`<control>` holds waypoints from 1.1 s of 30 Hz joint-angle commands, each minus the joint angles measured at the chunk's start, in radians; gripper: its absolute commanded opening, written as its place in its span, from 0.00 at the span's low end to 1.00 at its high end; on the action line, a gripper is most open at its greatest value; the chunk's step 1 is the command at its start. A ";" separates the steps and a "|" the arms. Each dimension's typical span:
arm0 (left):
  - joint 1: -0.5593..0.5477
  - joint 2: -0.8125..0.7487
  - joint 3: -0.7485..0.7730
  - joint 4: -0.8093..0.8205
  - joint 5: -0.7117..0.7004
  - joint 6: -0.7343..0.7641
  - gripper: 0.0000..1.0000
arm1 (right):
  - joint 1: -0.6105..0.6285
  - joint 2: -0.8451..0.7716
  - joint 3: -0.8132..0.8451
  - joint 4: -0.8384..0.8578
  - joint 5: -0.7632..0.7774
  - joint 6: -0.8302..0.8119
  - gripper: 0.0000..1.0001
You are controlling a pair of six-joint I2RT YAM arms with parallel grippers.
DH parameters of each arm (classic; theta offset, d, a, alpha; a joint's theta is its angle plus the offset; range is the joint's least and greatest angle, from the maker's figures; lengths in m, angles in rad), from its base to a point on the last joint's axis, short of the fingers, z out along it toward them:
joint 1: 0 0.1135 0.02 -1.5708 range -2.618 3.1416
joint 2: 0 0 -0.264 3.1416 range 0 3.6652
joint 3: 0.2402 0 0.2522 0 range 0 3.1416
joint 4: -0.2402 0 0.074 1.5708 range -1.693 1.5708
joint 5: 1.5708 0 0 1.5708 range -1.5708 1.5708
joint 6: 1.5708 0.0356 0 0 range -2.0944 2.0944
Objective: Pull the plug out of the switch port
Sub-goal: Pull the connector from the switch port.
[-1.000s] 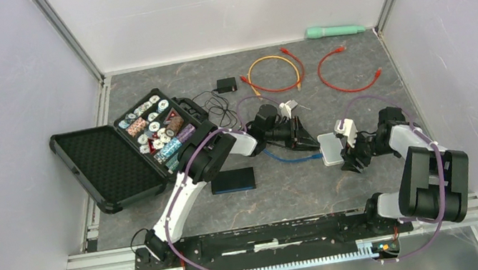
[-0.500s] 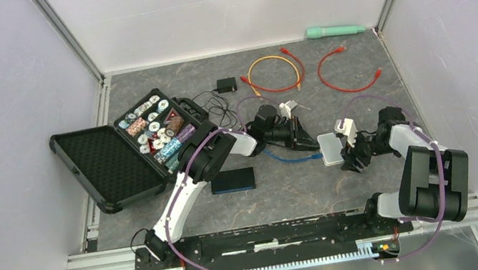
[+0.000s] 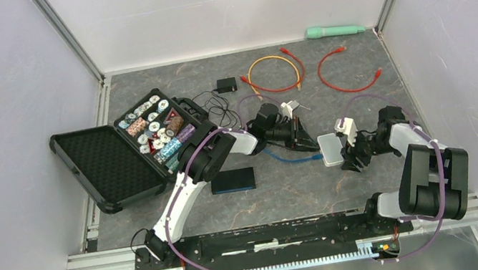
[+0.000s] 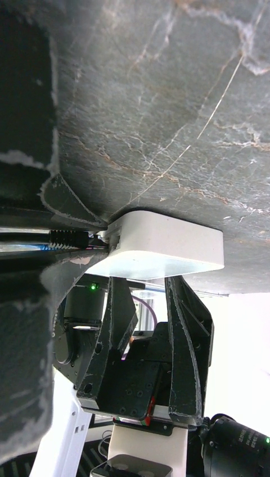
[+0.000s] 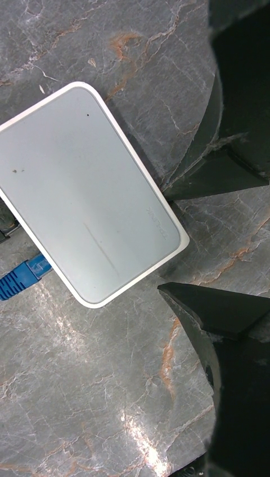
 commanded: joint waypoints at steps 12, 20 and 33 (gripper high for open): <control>0.017 0.055 0.062 -0.345 -0.080 0.188 0.02 | 0.006 -0.002 0.035 -0.111 0.005 -0.051 0.88; 0.037 0.079 0.149 -0.352 -0.011 0.174 0.02 | 0.006 -0.098 0.128 -0.025 -0.019 0.125 0.98; 0.035 0.080 0.152 -0.316 0.015 0.164 0.02 | 0.235 -0.051 0.144 0.365 0.142 0.619 0.98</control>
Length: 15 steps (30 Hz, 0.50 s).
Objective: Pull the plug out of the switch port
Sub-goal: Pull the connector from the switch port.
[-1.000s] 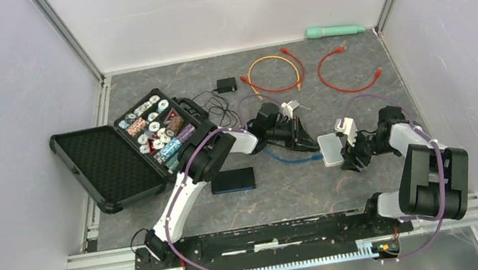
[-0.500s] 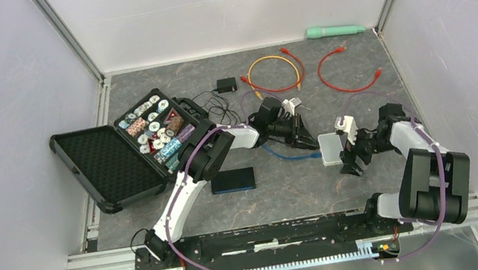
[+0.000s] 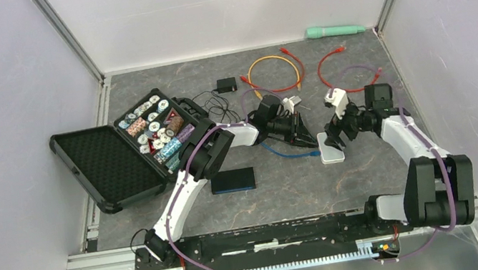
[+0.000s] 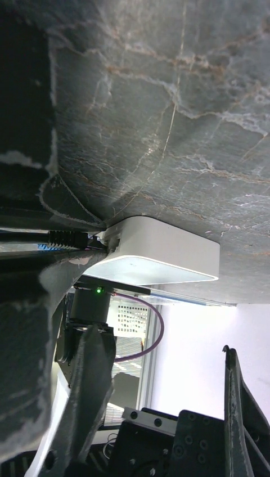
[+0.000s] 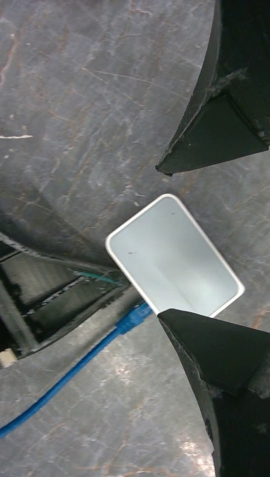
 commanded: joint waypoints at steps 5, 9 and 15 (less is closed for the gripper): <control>0.010 0.037 -0.016 -0.063 -0.060 0.066 0.02 | 0.132 0.045 -0.007 0.191 0.166 0.198 0.97; 0.010 0.036 -0.016 -0.063 -0.060 0.064 0.02 | 0.171 0.052 -0.025 0.203 0.206 0.191 0.96; 0.010 0.031 -0.025 -0.063 -0.061 0.065 0.02 | 0.197 0.075 -0.050 0.206 0.224 0.184 0.95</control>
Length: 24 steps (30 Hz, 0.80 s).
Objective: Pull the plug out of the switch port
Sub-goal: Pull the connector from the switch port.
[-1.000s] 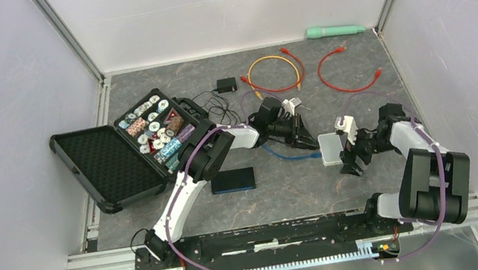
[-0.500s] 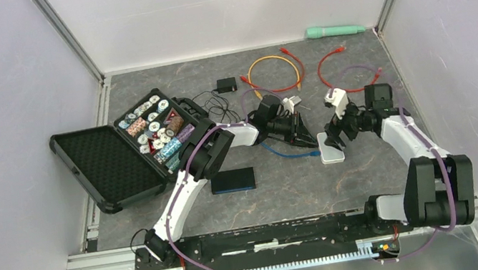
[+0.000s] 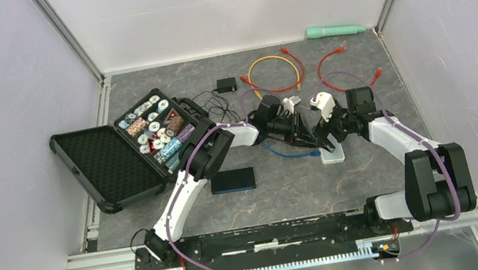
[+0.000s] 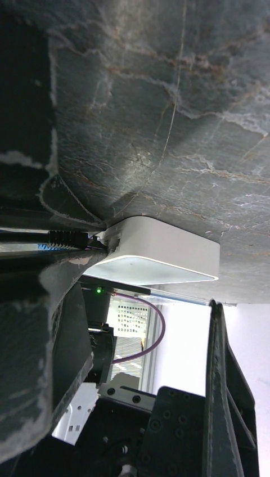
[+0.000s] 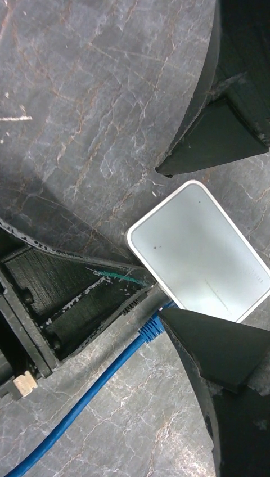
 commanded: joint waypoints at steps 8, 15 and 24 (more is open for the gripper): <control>0.010 0.025 -0.031 -0.063 -0.062 0.067 0.02 | 0.036 0.048 -0.029 0.051 0.090 -0.006 0.93; 0.010 0.025 -0.032 -0.064 -0.060 0.071 0.02 | 0.037 0.107 0.001 0.045 0.117 -0.027 0.86; 0.033 0.022 -0.085 0.137 -0.043 -0.033 0.02 | 0.034 0.121 -0.014 0.045 0.151 -0.063 0.72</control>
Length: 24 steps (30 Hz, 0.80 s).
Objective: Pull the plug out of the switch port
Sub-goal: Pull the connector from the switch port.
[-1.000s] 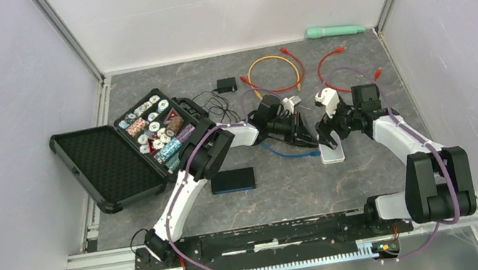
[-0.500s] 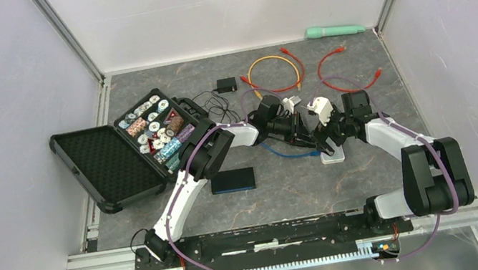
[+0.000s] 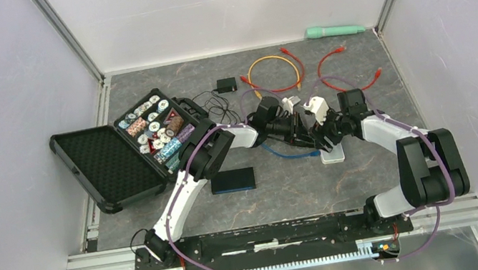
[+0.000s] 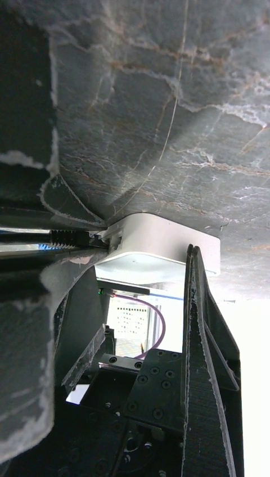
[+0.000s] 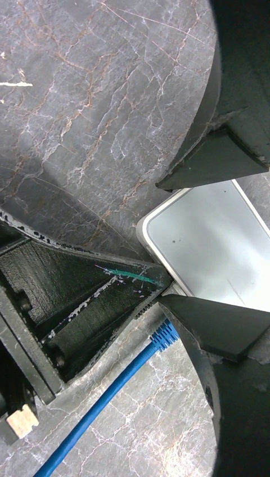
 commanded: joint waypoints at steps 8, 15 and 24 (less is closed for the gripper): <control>0.034 0.013 -0.189 0.285 -0.090 -0.150 0.02 | -0.013 0.006 -0.007 -0.029 0.063 0.033 0.65; 0.026 0.003 -0.159 0.113 -0.080 -0.062 0.02 | -0.012 0.027 0.004 -0.055 0.046 -0.028 0.66; 0.026 -0.004 -0.021 -0.291 -0.067 0.213 0.02 | -0.074 0.110 0.157 -0.242 -0.082 -0.179 0.72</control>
